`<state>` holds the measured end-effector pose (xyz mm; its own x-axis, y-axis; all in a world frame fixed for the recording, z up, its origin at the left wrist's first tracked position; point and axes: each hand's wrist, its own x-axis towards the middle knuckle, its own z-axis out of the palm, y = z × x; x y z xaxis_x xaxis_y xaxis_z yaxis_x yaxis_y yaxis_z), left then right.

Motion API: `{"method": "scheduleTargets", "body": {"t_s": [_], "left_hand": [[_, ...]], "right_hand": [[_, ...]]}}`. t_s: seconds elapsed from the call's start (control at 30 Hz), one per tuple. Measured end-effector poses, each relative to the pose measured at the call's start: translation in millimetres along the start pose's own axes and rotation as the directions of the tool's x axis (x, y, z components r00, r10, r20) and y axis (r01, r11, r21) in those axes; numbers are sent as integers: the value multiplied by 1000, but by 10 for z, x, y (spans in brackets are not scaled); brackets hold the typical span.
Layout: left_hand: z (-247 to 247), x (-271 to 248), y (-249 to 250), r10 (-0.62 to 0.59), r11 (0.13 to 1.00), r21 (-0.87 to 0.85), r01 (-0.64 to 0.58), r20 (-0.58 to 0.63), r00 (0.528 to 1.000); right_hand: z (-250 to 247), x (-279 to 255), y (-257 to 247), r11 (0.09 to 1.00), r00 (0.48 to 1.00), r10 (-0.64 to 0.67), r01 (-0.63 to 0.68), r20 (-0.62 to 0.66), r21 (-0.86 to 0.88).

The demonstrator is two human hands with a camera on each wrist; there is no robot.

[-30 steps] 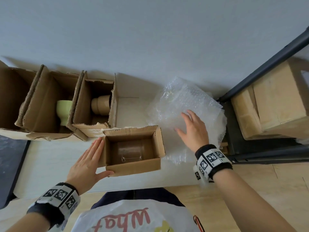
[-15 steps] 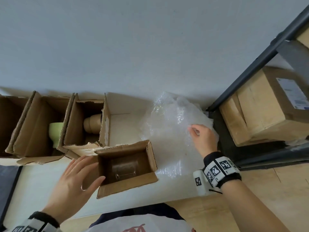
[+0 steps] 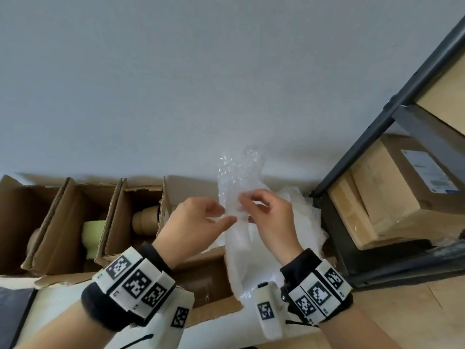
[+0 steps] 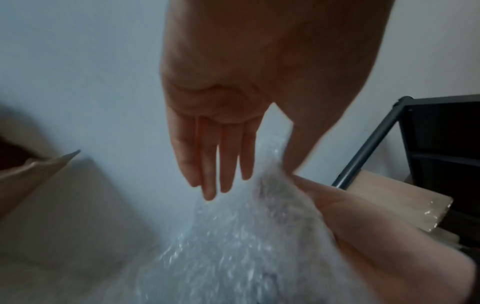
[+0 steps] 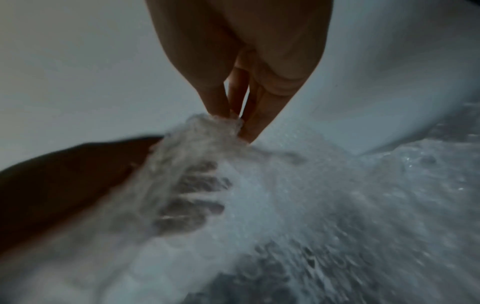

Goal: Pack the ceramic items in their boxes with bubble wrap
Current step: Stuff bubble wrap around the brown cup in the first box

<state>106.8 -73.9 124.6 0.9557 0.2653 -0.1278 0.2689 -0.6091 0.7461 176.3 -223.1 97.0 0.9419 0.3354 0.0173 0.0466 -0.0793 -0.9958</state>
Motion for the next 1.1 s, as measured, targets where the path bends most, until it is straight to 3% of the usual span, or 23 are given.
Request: {"method": "scheduleTargets", "body": {"t_s": [0.1, 0.2, 0.27, 0.37, 0.43, 0.5, 0.6, 0.73, 0.87, 1.0, 1.1], "left_hand": [[-119, 23, -37, 80, 997, -9, -82, -146, 986], [-302, -19, -73, 170, 978, -87, -191, -202, 964], [-440, -77, -76, 225, 960, -126, -250, -188, 956], [-634, -138, -96, 268, 932, -204, -300, -173, 948], [-738, -166, -113, 270, 913, -261, -313, -187, 944], [-816, -196, -138, 258, 898, -312, -310, -196, 946], [-906, -230, -199, 256, 886, -345, -310, -193, 947], [-1018, -278, -352, 220, 880, -365, -304, -255, 942], [-1067, -331, -540, 125, 935, -255, -246, -413, 902], [-1047, -382, -668, 91, 951, -228, -207, -433, 897], [-1014, -383, -694, 111, 958, -188, -216, -453, 885]], "right_hand": [[28, 53, 15, 992, 1000, 22, -22, -1, 123], [-71, 180, 131, 998, 991, 54, -55, -120, -9], [-102, 246, 199, 986, 982, 157, -162, -102, -49], [-72, 333, 292, 925, 933, 352, -359, 73, 122], [-25, 372, 308, 808, 865, 442, -499, 237, 314], [26, 384, 306, 704, 800, 457, -592, 388, 393], [130, 363, 311, 684, 750, 381, -622, 540, 381], [165, 377, 304, 685, 831, 357, -544, 427, 485], [74, 378, 283, 778, 916, 297, -396, 271, 487], [-57, 358, 219, 900, 968, 141, -213, 208, 381], [-138, 375, 163, 979, 979, 24, -64, 203, 191]]}}
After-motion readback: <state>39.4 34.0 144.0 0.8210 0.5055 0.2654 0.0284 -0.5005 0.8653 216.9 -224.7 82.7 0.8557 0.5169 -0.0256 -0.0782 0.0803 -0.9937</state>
